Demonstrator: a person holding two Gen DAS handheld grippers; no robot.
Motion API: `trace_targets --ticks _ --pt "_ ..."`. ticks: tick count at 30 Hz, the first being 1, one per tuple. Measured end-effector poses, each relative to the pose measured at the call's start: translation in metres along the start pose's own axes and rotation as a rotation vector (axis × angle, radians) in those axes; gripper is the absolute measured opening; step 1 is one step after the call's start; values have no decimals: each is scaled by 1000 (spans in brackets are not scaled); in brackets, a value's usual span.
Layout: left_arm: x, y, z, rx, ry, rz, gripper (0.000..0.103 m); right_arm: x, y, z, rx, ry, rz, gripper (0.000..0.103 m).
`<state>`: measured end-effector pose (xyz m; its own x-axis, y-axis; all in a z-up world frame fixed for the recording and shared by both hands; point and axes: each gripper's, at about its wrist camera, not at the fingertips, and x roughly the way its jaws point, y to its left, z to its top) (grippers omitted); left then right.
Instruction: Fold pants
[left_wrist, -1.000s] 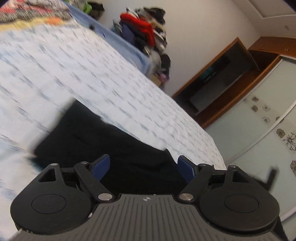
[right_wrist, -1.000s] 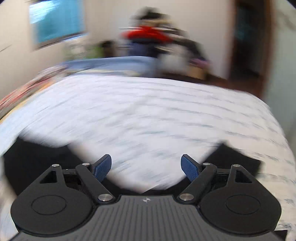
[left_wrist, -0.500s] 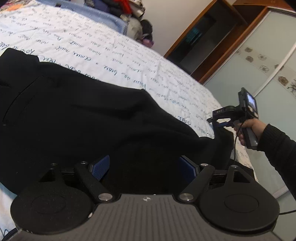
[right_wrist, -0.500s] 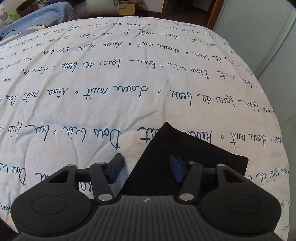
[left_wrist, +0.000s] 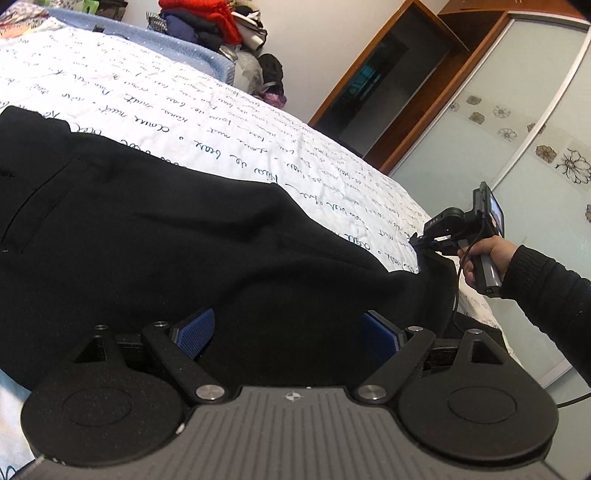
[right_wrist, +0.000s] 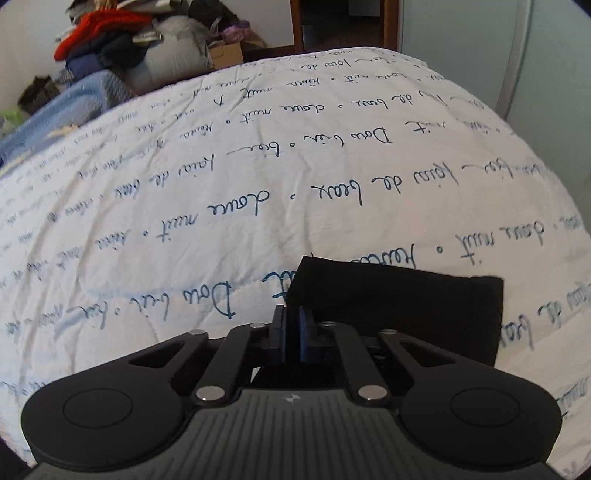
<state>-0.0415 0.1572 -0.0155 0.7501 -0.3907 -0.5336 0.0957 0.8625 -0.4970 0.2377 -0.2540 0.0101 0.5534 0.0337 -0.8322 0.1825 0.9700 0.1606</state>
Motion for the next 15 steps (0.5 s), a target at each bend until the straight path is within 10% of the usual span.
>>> trace_targets --ticks 15 --pt "-2 0 -1 1 -2 7 97 -122 -112 -52 433 -297 418 2"
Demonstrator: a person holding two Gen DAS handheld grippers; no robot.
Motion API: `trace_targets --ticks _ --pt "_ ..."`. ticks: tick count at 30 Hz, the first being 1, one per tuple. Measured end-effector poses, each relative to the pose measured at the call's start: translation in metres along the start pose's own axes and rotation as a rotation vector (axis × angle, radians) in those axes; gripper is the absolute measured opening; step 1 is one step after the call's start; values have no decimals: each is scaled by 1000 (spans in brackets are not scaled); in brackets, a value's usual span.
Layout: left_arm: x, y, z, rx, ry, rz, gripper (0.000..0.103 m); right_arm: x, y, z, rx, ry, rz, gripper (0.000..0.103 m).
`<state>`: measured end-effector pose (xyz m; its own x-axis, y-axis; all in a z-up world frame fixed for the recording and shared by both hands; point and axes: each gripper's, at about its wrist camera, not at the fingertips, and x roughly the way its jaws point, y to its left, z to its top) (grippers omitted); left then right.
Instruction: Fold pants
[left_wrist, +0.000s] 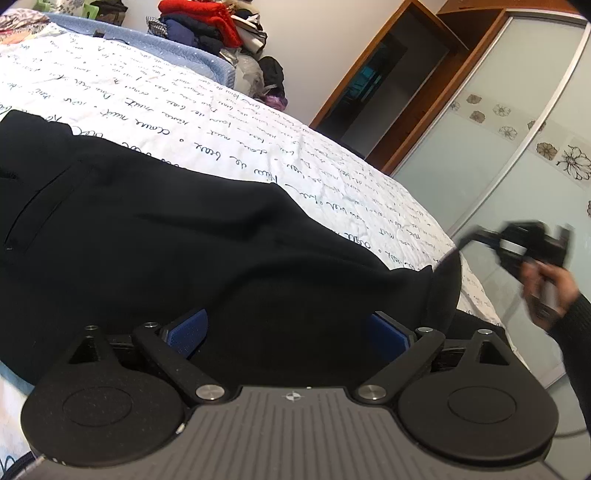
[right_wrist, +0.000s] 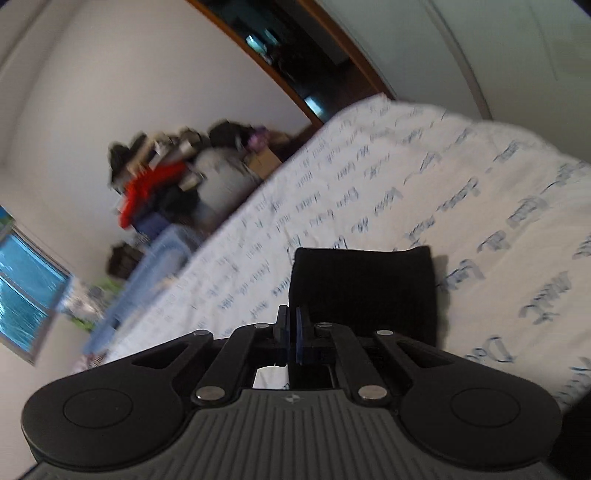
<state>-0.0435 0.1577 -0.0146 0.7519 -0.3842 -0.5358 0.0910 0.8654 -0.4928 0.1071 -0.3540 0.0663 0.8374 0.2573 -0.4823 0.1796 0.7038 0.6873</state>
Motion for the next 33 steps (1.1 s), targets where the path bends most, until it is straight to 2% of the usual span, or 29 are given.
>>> trace_targets --ticks 2,7,9,11,14,15,17,21,25,29,33 --pt "-1 0 0 -9 2 -5 98 -43 -8 3 19 -53 45 2" --pt "-2 -2 3 -47 17 -6 99 -133 -49 -13 98 -155 71 2" --pt "-5 -2 8 -107 47 -29 99 -158 -73 -29 150 -195 57 2" --pt "-5 -5 14 -199 88 -98 100 -171 -101 -48 208 -205 27 2" --pt "3 -23 20 -283 151 -219 101 -164 -140 -70 295 -163 -28 2" --pt "7 -33 21 -267 163 -246 101 -160 -149 -75 315 -154 -30 2" --pt "12 -58 19 -199 165 -253 101 -150 -162 -81 366 -132 -18 4" --pt "14 -93 9 -122 173 -288 100 -143 -175 -82 470 -127 58 4" --pt "20 -109 -4 -117 201 -258 101 -129 -192 -74 531 -83 53 4" --pt "14 -119 -15 -109 217 -221 101 -105 -195 -69 482 20 -62 4" --pt "13 -126 -19 -90 221 -184 101 -99 -206 -69 510 4 -34 5"
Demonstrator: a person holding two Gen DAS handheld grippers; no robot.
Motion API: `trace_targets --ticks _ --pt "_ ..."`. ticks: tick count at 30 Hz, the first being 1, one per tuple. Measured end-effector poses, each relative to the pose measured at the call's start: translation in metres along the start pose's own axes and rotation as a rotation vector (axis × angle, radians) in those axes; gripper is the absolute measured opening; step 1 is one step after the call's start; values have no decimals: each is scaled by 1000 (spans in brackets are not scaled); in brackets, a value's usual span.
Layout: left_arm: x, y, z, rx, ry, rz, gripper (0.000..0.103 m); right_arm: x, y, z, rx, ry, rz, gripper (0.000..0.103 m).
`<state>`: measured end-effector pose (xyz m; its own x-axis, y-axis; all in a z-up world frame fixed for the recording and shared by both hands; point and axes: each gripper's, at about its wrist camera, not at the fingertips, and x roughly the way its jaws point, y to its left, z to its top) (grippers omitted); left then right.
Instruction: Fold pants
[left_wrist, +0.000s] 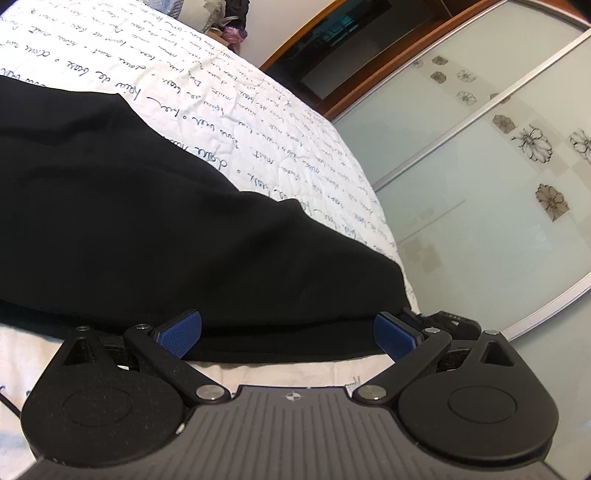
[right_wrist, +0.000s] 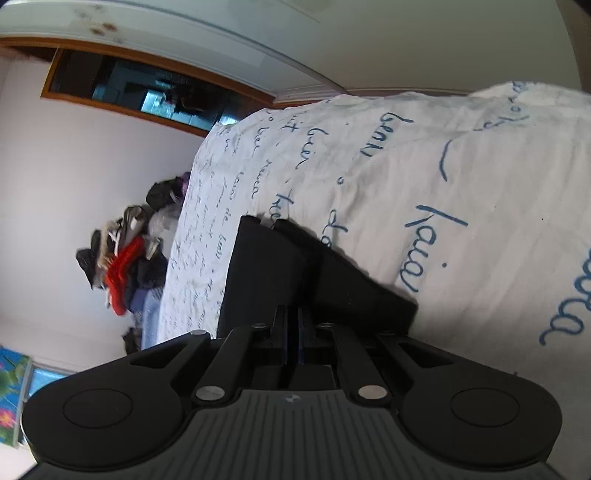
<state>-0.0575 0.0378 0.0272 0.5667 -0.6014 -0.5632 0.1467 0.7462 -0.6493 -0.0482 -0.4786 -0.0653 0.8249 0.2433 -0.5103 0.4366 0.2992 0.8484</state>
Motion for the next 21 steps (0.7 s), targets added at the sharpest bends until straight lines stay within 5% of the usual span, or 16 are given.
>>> trace_targets --ticks 7,17,21 --pt "-2 0 -2 -11 -6 30 101 -7 -2 3 -14 -4 -8 6" --pt "2 3 -2 -15 8 24 101 -27 -13 2 9 -38 97 54" --pt "1 3 -1 -19 4 22 101 -19 -5 1 -3 -66 103 56"
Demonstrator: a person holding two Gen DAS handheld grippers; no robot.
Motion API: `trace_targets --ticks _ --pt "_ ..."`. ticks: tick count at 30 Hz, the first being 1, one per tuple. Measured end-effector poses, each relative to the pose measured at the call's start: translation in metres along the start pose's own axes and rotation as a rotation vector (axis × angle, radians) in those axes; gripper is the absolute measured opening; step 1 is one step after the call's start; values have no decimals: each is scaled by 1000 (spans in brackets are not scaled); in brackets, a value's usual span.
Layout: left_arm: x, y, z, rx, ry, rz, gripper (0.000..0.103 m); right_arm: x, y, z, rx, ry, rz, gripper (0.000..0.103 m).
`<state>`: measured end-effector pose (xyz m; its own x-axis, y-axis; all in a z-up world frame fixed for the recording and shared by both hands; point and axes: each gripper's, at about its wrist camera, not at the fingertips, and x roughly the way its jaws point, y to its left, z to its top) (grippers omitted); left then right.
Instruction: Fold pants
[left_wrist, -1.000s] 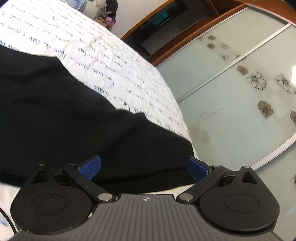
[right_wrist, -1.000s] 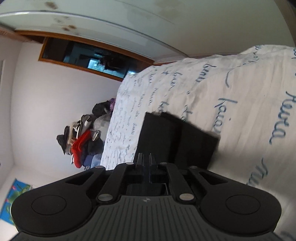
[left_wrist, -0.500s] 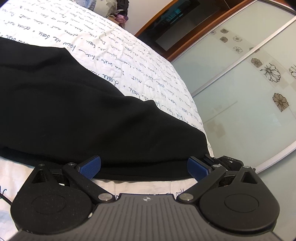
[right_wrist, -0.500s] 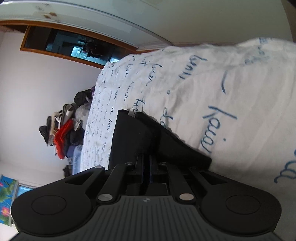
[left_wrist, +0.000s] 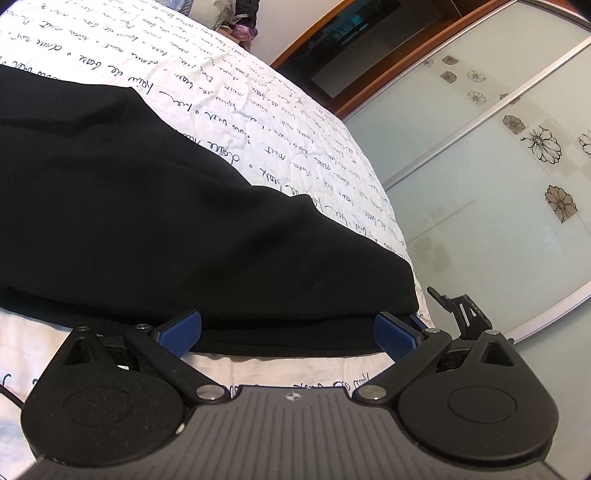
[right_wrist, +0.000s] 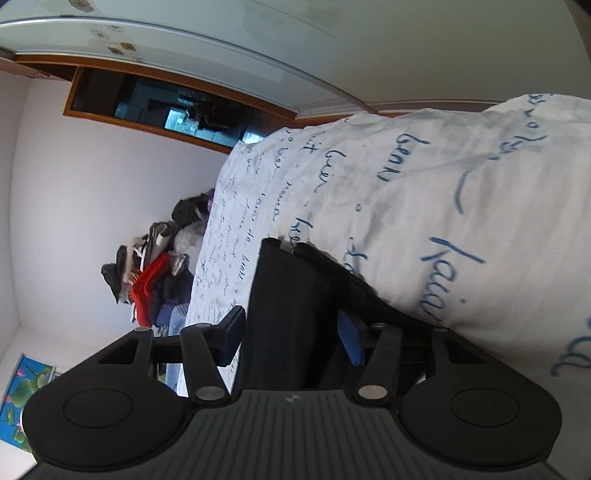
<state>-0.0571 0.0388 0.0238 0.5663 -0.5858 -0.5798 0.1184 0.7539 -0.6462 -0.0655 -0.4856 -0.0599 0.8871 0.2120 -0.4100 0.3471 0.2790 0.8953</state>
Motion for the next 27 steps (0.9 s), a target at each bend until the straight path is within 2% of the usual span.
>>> trace_targets --ticks 4,8,12,15,17,19,22,27 --pt "-2 4 0 -15 -6 8 101 3 5 -4 -23 3 48 55" --pt "1 8 2 -69 2 -32 101 9 9 -8 -52 40 31 54" --pt "16 21 2 -295 50 -164 101 22 13 -11 -83 90 27 53" --pt "30 22 -3 -407 71 -202 101 26 11 -7 -64 39 27 43" --pt "40 23 -7 -463 81 -200 101 30 10 -7 -57 33 26 37" --pt "49 30 -8 -519 84 -165 101 34 13 -11 -96 56 33 37" --pt "53 37 -2 -587 54 -148 101 33 11 -11 -84 65 55 37" --pt "61 39 5 -599 23 -82 98 31 3 -8 -44 86 82 36"
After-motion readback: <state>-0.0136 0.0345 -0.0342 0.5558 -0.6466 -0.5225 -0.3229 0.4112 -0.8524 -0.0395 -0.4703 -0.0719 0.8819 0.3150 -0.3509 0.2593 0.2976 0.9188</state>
